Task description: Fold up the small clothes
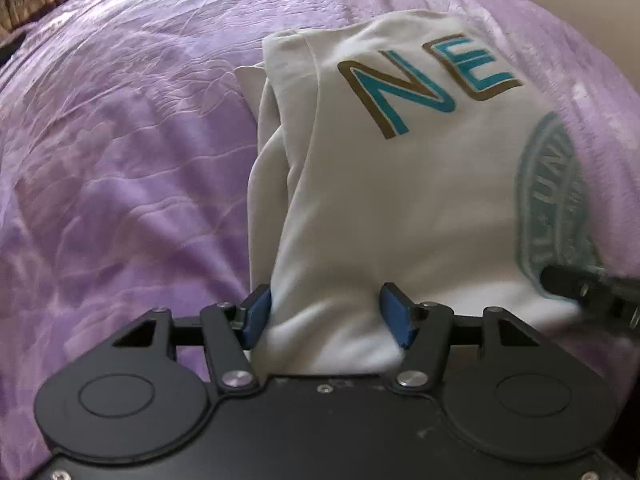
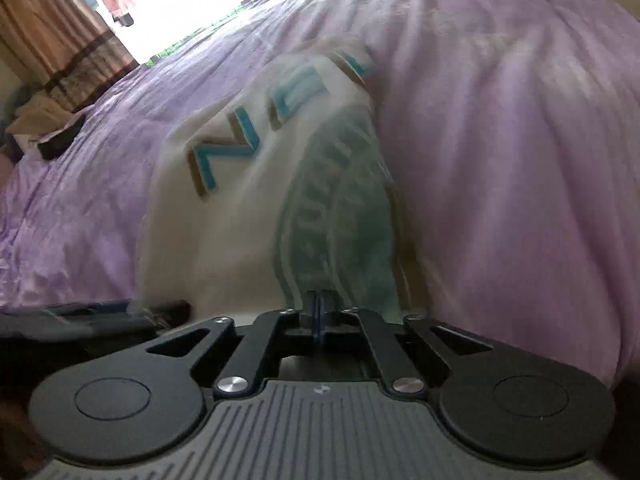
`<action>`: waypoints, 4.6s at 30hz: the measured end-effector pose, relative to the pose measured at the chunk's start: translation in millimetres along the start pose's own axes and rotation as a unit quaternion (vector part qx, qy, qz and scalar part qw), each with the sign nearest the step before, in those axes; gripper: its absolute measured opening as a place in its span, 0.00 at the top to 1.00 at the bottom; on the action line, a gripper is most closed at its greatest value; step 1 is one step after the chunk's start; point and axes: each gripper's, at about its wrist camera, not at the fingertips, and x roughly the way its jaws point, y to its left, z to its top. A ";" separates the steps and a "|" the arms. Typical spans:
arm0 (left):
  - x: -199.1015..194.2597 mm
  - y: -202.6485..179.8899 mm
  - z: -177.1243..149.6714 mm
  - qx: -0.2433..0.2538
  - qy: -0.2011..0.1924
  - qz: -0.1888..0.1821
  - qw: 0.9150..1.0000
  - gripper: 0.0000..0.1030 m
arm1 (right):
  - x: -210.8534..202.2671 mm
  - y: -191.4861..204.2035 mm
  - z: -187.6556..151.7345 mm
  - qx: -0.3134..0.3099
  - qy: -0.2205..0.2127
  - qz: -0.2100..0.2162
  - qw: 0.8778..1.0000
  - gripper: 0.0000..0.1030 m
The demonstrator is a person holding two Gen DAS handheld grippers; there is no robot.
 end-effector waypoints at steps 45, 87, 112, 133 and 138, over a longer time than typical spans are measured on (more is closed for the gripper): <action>147.2 50.8 183.7 -0.097 -0.058 0.041 0.993 0.20 | 189.2 -19.7 178.4 0.063 -0.078 -0.069 0.993 0.92; -120.5 -19.0 -28.0 -0.003 -0.042 -0.011 0.999 0.23 | -66.1 62.7 32.8 -0.088 -0.004 -0.104 0.991 0.21; -113.6 -12.2 -25.6 -0.036 -0.036 -0.014 0.999 0.23 | -65.8 64.7 31.6 -0.081 -0.005 -0.099 0.992 0.21; -111.4 -13.1 -24.8 -0.036 -0.032 -0.011 0.999 0.23 | -64.3 66.5 31.7 -0.085 -0.005 -0.096 0.992 0.21; -111.9 -13.7 -24.2 -0.036 -0.034 -0.013 0.999 0.23 | -64.2 66.8 32.0 -0.085 -0.004 -0.096 0.992 0.21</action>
